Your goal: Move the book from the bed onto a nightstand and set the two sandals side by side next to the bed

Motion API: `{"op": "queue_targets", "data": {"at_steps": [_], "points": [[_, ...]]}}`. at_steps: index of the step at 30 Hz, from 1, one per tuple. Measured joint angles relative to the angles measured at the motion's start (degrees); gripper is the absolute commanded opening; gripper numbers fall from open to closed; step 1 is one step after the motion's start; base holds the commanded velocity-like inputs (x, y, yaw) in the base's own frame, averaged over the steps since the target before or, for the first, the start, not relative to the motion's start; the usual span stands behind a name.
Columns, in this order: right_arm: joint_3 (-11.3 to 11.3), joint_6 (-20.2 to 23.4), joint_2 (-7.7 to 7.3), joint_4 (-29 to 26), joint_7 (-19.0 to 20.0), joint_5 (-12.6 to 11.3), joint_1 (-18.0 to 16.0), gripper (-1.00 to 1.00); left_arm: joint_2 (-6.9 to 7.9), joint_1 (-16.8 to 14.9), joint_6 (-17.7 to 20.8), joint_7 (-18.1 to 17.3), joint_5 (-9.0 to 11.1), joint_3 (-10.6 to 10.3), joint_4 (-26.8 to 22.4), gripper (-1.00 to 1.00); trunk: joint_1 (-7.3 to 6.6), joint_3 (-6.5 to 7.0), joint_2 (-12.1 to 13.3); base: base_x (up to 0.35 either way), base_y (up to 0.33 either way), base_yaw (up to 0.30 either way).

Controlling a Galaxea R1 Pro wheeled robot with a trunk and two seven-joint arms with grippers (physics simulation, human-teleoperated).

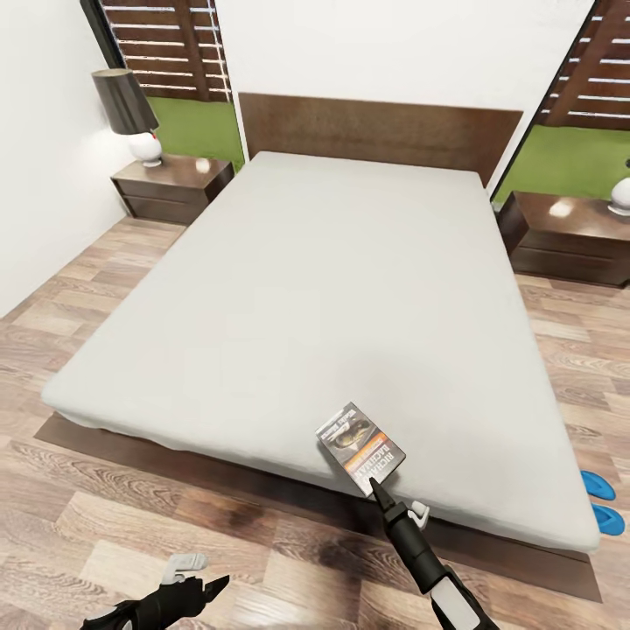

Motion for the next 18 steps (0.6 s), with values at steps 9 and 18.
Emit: {"op": "queue_targets", "data": {"at_steps": [9, 18], "points": [[0.83, 1.44, -0.16, -7.13, 0.37, 0.09, -0.02, -1.0, -0.81, 0.0, -0.09, 0.06, 0.09, 0.08, 0.09, 1.0, -1.98, 1.62, 3.61, 0.0, 0.0, 0.0], [3.12, 26.95, -2.79, -25.3, 0.52, 2.44, 0.16, -1.0, -0.82, 0.01, -0.08, -0.06, 0.09, 0.16, 0.07, 1.0, -3.95, 3.23, 7.22, 0.0, 0.0, 0.0]]}}
